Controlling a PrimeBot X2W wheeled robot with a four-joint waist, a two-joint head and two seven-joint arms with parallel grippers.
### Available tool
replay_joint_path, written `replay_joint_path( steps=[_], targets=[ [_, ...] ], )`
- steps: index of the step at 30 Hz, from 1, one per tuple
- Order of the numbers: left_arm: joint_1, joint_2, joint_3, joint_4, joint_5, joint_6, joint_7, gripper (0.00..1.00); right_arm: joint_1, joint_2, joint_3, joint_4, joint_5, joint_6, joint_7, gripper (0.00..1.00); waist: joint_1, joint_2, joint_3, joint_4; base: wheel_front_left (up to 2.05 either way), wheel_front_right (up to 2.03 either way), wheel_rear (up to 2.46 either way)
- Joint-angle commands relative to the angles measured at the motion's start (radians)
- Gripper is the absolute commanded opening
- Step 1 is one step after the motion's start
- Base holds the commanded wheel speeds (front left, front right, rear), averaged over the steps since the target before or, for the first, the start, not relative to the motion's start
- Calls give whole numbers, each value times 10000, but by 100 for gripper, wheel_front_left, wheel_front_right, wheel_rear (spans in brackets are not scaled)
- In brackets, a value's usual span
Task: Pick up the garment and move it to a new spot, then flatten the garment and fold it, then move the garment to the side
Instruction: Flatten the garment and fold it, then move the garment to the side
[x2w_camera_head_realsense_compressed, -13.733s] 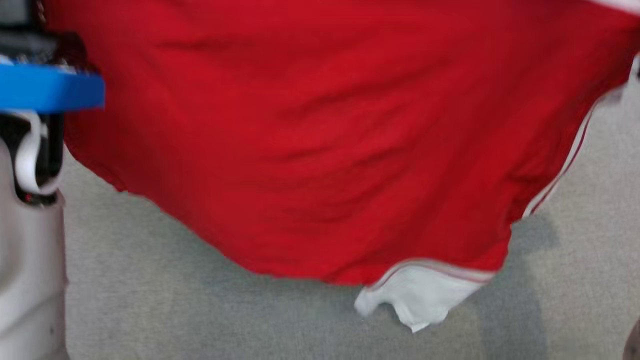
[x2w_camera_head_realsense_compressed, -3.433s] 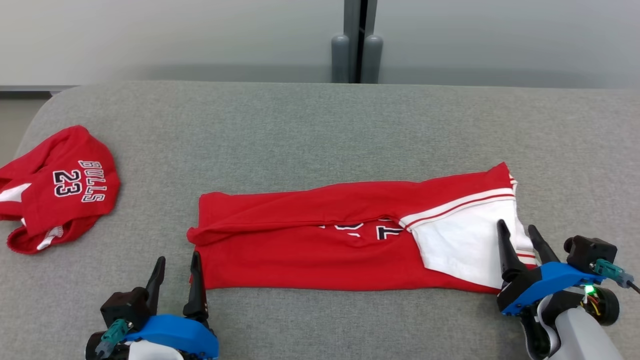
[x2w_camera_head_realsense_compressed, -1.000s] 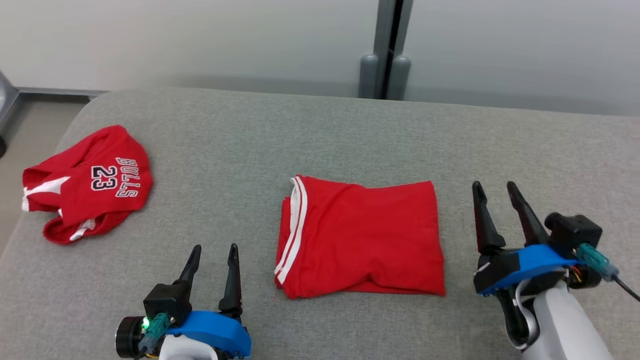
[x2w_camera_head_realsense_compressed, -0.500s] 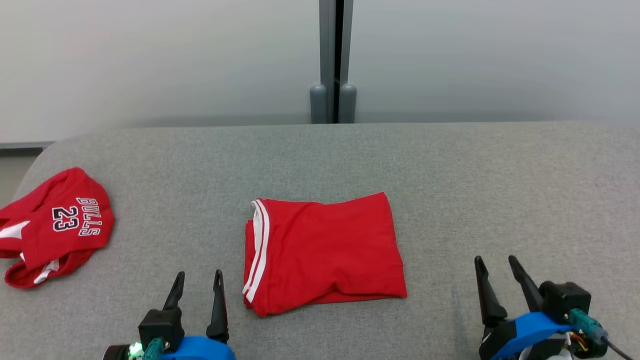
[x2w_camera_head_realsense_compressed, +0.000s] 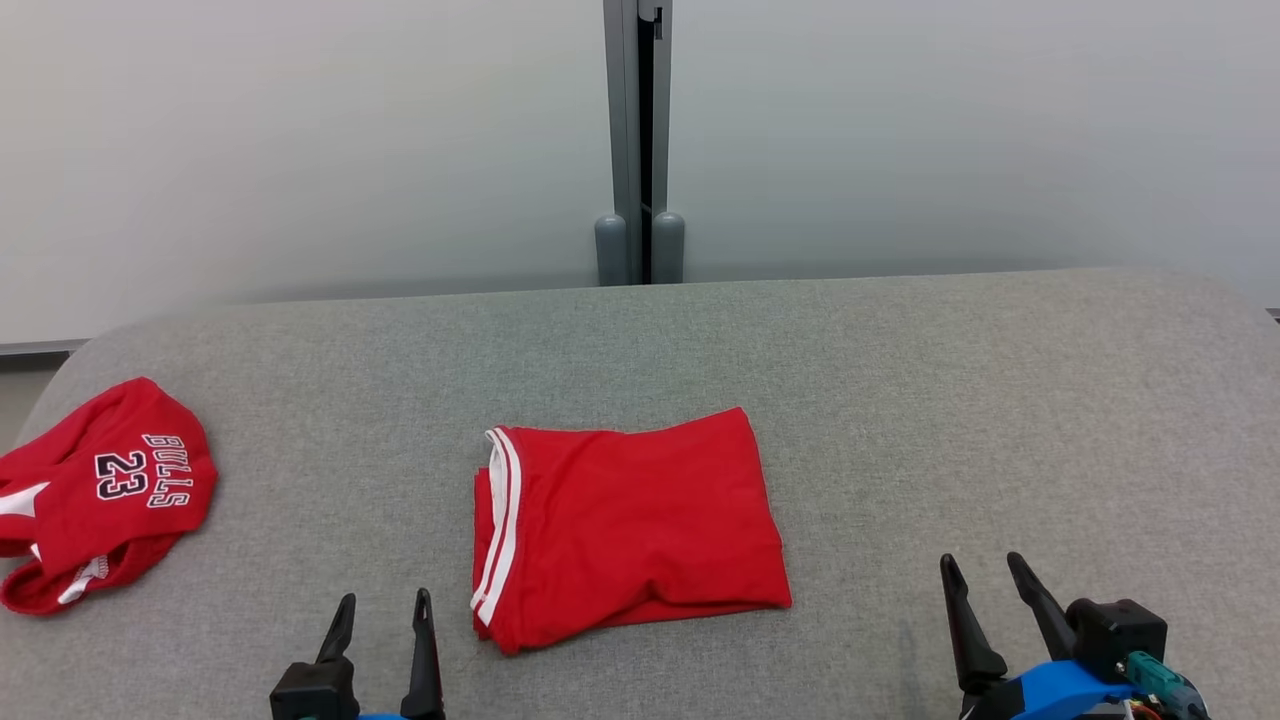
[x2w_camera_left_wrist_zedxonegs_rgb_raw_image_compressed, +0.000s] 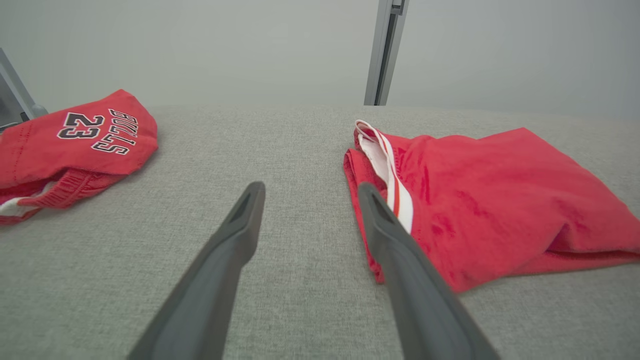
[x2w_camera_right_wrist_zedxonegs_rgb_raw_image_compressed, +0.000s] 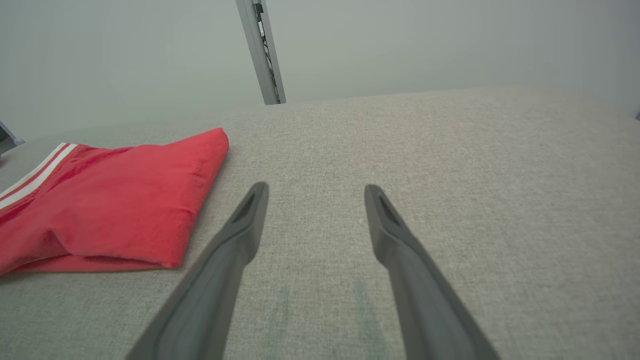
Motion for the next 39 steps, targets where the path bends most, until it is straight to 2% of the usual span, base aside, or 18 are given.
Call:
replay_joint_path(
  steps=[1, 12, 22, 28, 39],
  targets=[
    [86, 9, 47, 15, 55, -3, -42, 100, 131, -16, 37, 13, 62, 0, -36, 100, 1, 2, -25, -7, 0, 0, 0],
    [64, 8, -49, -14, 64, -108, -42, 100, 80, -16, 125, -139, 197, 0, -35, 100, 1, 2, 90, 143, 0, 0, 0],
    [-460, 7, -493, -72, -79, -236, -42, 100, -755, -16, 352, -51, 320, 0, -35, 100, 1, 2, 1034, 1049, 0, 0, 0],
    [-755, 8, -733, -17, -231, -260, -42, 100, -1591, -16, 737, 670, 563, 0, -37, 100, 1, 2, 1595, 1711, 0, 0, 0],
    [-933, 7, -814, -9, -371, -230, -42, 100, -2823, -20, 905, 2470, 923, 0, -35, 100, 1, 2, 2009, 2308, 0, 0, 0]
  ],
)
